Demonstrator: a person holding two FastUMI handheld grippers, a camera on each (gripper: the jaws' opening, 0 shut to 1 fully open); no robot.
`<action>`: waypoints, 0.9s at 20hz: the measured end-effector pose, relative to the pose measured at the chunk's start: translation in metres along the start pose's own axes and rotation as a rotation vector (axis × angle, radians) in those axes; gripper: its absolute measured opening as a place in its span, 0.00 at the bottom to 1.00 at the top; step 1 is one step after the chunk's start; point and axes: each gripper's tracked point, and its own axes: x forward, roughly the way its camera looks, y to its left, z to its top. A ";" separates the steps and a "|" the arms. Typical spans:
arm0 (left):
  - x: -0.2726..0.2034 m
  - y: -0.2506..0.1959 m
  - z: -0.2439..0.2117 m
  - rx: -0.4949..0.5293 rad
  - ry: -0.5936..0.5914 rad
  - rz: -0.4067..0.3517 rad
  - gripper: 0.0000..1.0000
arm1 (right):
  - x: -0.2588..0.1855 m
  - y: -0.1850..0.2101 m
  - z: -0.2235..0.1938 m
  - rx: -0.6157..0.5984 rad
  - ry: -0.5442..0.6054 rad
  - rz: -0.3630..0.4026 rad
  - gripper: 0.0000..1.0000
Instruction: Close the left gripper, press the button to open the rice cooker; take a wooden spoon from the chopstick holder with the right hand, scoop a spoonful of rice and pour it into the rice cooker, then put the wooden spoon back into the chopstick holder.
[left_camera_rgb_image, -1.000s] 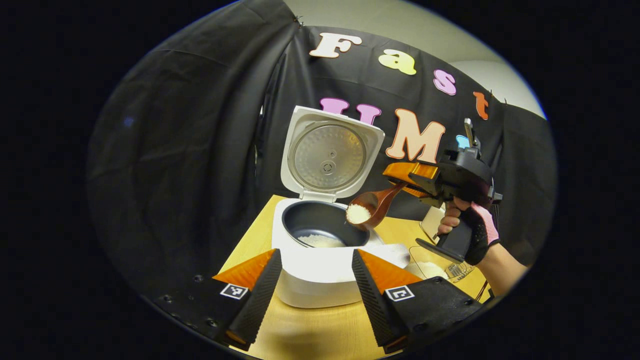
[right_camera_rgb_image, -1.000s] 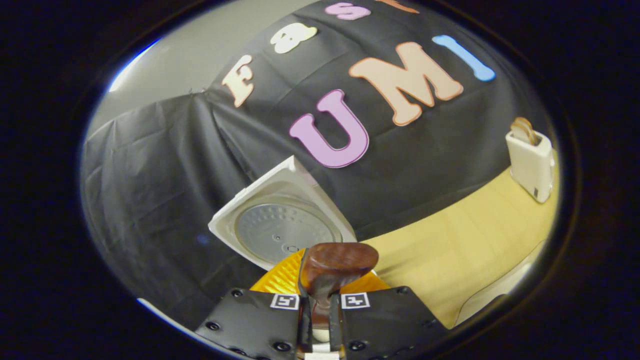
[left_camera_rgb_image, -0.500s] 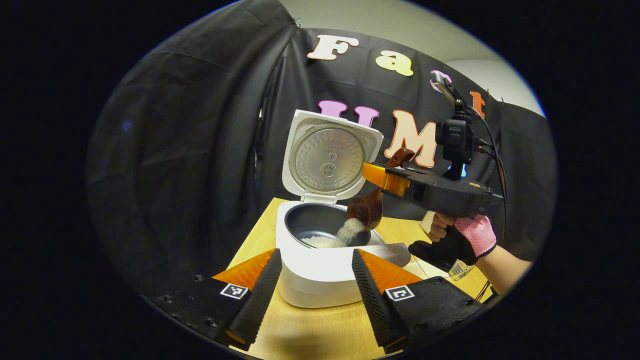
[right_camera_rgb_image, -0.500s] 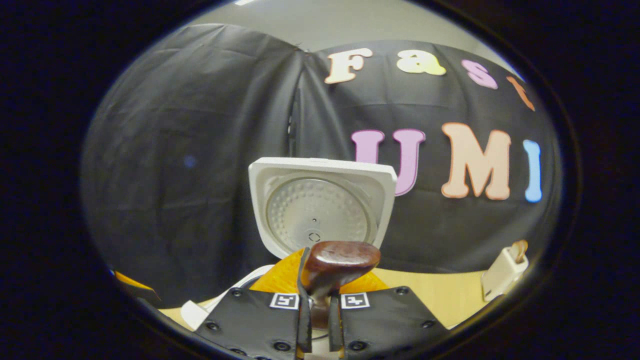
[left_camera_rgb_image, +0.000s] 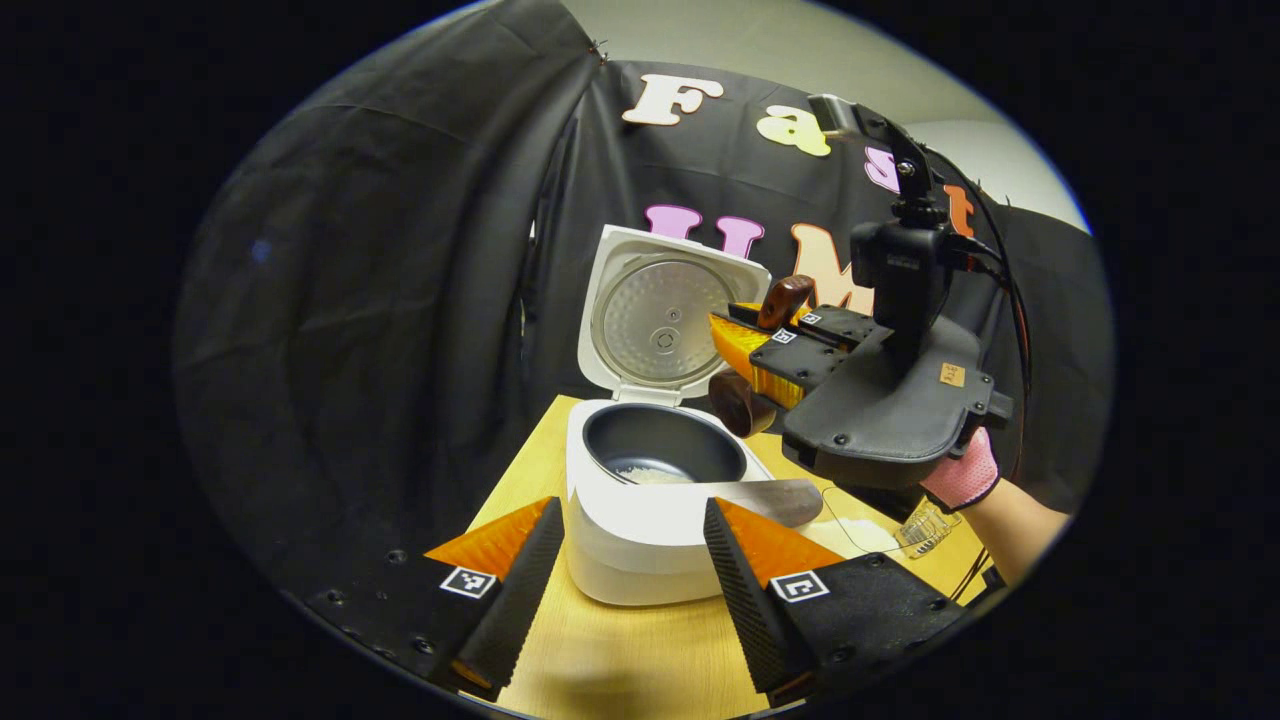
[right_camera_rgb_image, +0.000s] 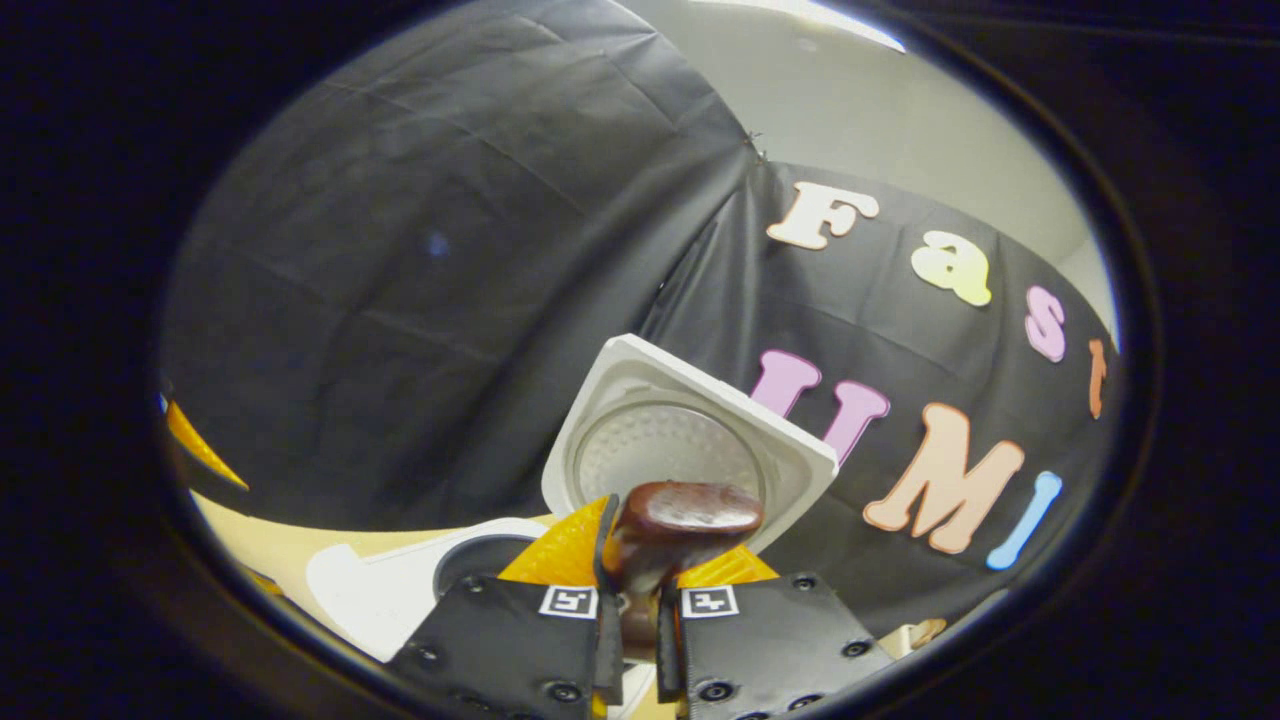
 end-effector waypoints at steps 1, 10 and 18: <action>-0.006 0.001 -0.002 0.002 -0.004 0.003 0.84 | -0.001 0.000 0.000 0.005 -0.002 0.004 0.15; -0.012 -0.011 0.010 0.023 -0.043 0.000 0.83 | -0.002 -0.038 -0.018 0.601 0.088 0.005 0.16; 0.004 -0.051 0.011 0.028 -0.032 -0.052 0.84 | -0.040 -0.133 -0.063 1.221 0.104 -0.029 0.16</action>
